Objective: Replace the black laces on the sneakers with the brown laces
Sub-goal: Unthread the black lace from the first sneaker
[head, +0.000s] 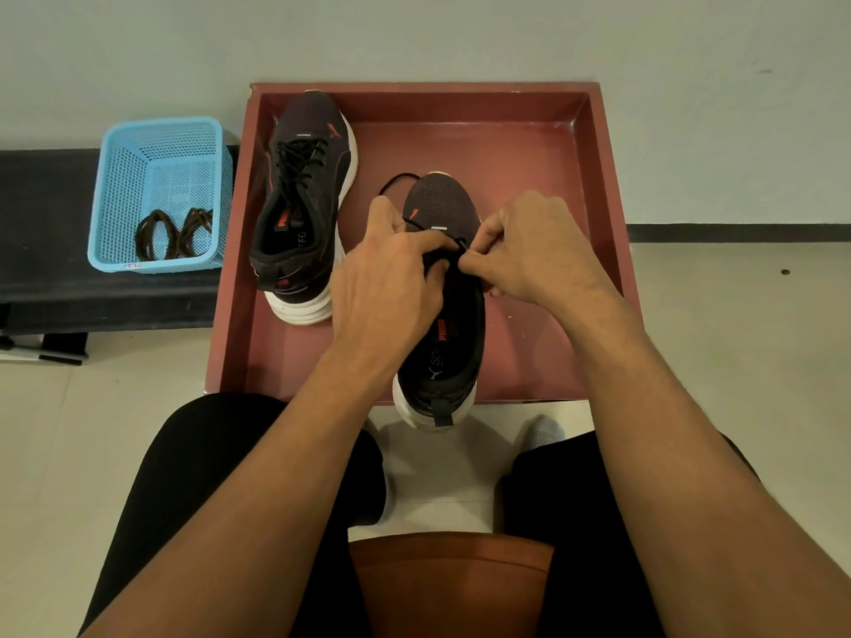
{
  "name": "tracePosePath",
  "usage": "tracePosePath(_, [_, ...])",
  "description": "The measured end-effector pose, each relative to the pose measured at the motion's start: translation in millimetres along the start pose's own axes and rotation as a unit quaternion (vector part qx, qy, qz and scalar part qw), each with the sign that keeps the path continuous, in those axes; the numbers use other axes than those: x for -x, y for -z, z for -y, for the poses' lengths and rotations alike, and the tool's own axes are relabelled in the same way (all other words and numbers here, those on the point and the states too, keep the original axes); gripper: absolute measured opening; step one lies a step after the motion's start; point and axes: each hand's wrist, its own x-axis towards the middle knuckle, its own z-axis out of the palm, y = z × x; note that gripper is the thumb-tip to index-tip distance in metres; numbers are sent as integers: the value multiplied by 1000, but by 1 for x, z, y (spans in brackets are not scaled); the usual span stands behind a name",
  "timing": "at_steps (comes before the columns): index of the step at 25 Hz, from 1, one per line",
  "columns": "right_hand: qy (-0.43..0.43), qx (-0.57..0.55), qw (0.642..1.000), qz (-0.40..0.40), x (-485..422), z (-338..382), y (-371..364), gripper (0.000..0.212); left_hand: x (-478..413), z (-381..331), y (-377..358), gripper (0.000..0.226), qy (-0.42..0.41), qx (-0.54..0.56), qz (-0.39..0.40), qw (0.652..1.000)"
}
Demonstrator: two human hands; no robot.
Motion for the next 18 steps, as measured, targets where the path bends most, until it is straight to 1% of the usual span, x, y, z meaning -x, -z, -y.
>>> tracePosePath(3, [8, 2, 1000, 1, 1, 0, 0, 13, 2, -1, -5, 27, 6, -17, -6, 1000])
tracePosePath(7, [12, 6, 1000, 4, 2, 2, 0, 13, 1, -7, -8, 22, 36, 10, -7, 999])
tracePosePath(11, [4, 1, 1000, 7, 3, 4, -2, 14, -1, -4, -6, 13, 40, 34, -20, 998])
tracePosePath(15, [-9, -1, 1000, 9, 1, 2, 1, 14, -8, 10, -2, 6, 107, 120, -54, 985])
tracePosePath(17, [-13, -3, 1000, 10, 1, 0, 2, 15, -14, 16, -2, 3, 155, 209, -73, 963])
tracePosePath(18, [-14, -4, 1000, 10, 1, 0, 2, 16, -16, 19, -2, 2, 182, 266, -85, 943])
